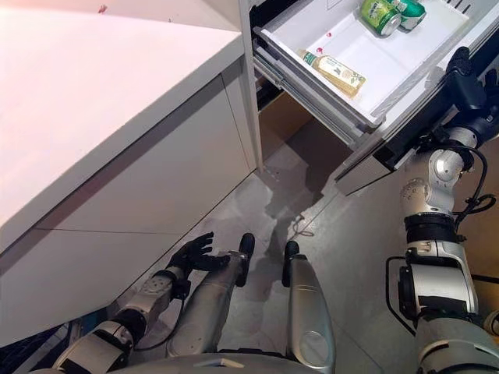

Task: Put drinks into fridge and close the fridge

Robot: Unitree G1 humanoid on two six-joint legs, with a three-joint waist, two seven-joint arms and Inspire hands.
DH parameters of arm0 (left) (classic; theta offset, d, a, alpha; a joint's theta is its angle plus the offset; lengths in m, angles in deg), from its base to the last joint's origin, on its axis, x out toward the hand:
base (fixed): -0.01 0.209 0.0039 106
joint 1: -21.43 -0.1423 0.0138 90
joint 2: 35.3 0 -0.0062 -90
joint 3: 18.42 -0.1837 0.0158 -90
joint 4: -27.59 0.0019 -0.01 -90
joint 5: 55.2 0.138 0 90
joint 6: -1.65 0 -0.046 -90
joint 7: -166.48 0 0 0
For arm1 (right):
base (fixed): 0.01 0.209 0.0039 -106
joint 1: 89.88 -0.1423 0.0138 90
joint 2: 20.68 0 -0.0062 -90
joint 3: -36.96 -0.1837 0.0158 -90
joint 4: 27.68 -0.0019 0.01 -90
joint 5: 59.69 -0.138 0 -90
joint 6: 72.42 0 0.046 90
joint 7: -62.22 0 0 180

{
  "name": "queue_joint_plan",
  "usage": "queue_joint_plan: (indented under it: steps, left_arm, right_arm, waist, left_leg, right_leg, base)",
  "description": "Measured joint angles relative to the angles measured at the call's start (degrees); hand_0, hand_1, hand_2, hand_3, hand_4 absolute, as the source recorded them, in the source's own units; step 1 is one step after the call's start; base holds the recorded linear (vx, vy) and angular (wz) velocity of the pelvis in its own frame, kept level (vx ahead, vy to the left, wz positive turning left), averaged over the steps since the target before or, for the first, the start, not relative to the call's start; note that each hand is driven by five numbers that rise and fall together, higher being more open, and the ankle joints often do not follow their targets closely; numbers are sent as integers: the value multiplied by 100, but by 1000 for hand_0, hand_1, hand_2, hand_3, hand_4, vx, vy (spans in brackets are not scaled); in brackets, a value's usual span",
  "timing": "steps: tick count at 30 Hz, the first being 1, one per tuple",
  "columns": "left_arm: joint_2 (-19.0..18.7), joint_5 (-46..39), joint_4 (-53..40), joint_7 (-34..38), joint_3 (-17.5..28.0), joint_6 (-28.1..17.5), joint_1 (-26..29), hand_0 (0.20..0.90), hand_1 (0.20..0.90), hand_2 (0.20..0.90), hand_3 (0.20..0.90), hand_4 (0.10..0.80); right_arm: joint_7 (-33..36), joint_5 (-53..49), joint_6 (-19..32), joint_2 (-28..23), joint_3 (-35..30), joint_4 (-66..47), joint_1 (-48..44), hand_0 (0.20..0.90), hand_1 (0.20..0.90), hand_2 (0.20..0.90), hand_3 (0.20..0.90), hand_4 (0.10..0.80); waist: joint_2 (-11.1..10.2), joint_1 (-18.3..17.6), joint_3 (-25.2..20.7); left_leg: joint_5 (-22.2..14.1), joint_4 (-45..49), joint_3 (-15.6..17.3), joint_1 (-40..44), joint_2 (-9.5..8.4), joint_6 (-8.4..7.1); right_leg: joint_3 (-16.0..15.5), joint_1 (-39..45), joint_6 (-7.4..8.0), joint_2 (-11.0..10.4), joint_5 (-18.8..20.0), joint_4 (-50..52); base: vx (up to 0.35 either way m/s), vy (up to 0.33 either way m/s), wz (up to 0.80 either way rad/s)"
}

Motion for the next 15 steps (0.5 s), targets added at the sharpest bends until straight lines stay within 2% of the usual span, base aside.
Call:
queue_joint_plan:
  steps: [1, 4, 8, 13, 15]
  left_arm:
    - [-2, 0, -1, 0, 0, -1, 1, 900, 900, 900, 900, 800]
    - [-20, -5, 2, 1, 2, 0, -43, 900, 900, 900, 900, 800]
    - [-22, 4, 11, -8, -3, 4, -61, 900, 900, 900, 900, 800]
    - [-10, 8, 15, -36, -19, 21, -193, 900, 900, 900, 900, 800]
    - [-11, 7, 16, -55, -64, 22, -215, 900, 900, 900, 900, 800]
  right_arm:
    - [-82, -69, -5, 9, -10, -1, 0, 900, 900, 900, 900, 800]
    - [-996, -582, -135, 56, -150, -5, 17, 900, 900, 900, 900, 800]
    - [-1975, -909, -402, 58, -149, -20, 64, 900, 900, 900, 900, 800]
    - [-2590, -1012, -971, 3, -53, -20, 62, 900, 900, 900, 900, 800]
    - [-2692, -1012, -1117, -119, 125, -19, 55, 900, 900, 900, 900, 800]
  waist:
    - [0, -2, 0]
    - [5, -148, 0]
    - [15, -240, 0]
    - [37, -238, -2]
    - [68, -185, -5]
  left_leg:
    - [4, -7, 1, -1, 0, 6]
    - [29, -101, 4, 22, -3, 40]
    - [47, -199, -26, 92, 20, -4]
    - [108, -519, -185, 424, 49, -95]
    - [141, -646, -223, 538, 111, -127]
  right_leg:
    - [4, 0, 0, -3, 0, -1]
    - [-5, 13, 0, -13, 4, -67]
    - [-31, 59, 29, -27, 54, -133]
    - [-180, 386, -14, -5, 80, -400]
    - [-238, 512, -63, 9, 112, -527]
  base:
    - [30, 10, -6]
    - [18, -2, -3]
    - [39, -17, -4]
    - [64, -12, 9]
    - [62, -6, 7]
